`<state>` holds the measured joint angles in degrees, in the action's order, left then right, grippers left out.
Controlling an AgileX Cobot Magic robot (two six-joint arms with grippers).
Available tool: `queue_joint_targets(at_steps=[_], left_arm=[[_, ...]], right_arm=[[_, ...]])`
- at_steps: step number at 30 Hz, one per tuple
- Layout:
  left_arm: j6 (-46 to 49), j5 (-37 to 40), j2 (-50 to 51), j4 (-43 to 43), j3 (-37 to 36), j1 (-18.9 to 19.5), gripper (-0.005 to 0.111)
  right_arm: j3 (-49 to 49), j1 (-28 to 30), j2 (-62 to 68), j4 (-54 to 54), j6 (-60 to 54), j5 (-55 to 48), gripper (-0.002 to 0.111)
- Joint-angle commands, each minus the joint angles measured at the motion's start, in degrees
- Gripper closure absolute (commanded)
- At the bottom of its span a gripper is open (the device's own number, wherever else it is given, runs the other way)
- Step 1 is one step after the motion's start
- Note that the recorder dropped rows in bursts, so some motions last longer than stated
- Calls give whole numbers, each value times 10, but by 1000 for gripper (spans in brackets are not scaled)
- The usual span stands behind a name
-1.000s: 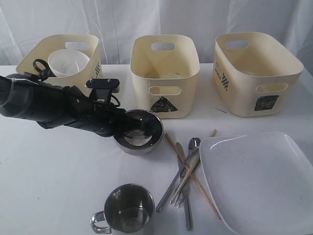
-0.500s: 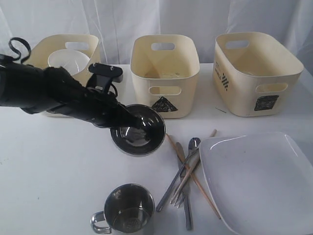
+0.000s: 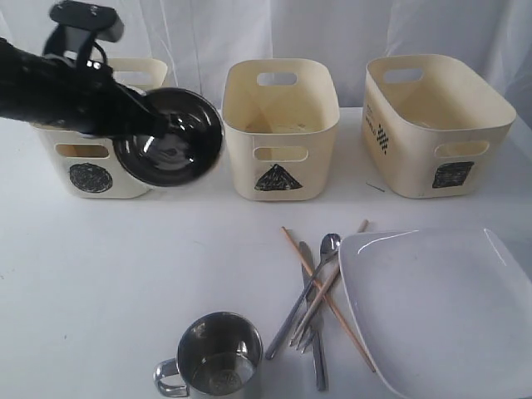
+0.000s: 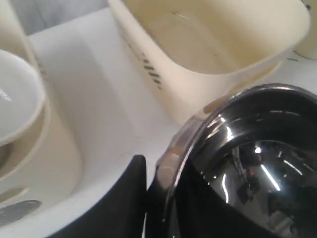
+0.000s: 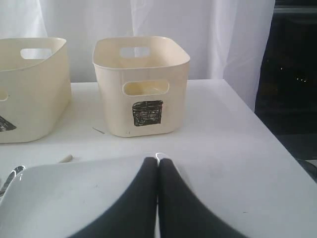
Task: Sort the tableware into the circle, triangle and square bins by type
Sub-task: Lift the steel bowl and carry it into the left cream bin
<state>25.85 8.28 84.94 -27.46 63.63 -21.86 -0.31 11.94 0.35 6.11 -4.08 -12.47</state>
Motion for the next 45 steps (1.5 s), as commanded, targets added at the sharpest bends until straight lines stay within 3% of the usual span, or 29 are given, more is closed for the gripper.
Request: queue_joint_targets(at_steps=[1, 10, 22, 38, 45], left_arm=[[-3, -19, -30, -6, -2, 48, 107], [-1, -51, -11, -4, 62, 99, 107], [-1, -53, 110, 3, 166, 160, 107], [-1, -44, 252, 3, 285, 167, 107], [-5, -37, 287, 3, 304, 176, 107]], right_arm=[[3, 1, -4, 1, -2, 1, 108], [3, 1, -4, 1, -2, 1, 108], [3, 1, -4, 1, -2, 1, 108], [3, 1, -4, 1, -2, 2, 108], [3, 1, -4, 1, -2, 2, 108]])
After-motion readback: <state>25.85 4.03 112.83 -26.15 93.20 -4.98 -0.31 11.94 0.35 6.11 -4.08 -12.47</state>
